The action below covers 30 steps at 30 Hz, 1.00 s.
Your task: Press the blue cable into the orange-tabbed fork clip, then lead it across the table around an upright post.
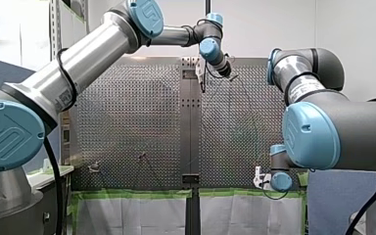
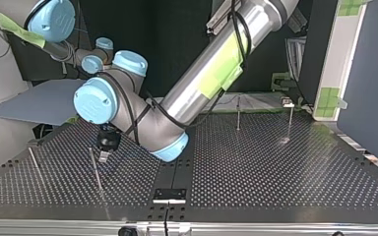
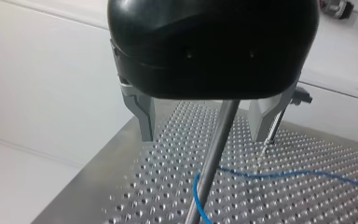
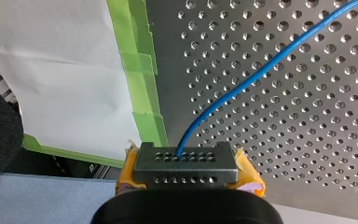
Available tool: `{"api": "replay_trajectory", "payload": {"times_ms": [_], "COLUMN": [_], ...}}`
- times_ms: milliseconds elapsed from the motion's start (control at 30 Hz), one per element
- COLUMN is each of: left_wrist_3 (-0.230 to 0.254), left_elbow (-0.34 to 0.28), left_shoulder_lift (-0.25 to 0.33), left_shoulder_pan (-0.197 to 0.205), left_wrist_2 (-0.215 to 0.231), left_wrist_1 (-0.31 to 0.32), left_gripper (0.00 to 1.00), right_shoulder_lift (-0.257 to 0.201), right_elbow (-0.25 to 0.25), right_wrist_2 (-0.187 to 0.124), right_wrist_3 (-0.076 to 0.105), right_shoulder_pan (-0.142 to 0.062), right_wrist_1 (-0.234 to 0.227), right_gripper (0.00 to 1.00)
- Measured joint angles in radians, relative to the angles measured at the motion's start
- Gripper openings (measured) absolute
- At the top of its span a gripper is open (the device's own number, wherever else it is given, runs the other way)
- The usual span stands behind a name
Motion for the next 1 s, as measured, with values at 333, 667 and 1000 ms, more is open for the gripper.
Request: {"api": "replay_trajectory", "payload": {"times_ms": [333,667,1000], "left_wrist_3": [0.048,0.072,0.069], "left_elbow": [-0.017,-0.017,-0.013], "left_shoulder_lift": [0.002,0.002,0.002], "left_shoulder_pan": [-0.016,-0.023,-0.031], "left_wrist_2": [0.021,0.022,0.019], "left_wrist_1": [-0.049,-0.065,-0.065], "left_gripper": [0.98,0.98,0.98], "right_shoulder_lift": [0.0,0.0,0.0], "right_elbow": [0.0,0.0,0.0], "right_wrist_2": [0.0,0.0,0.0], "right_wrist_3": [0.0,0.0,0.0], "right_shoulder_pan": [0.0,0.0,0.0], "right_wrist_1": [0.004,0.008,0.012], "right_gripper": [0.0,0.0,0.0]}}
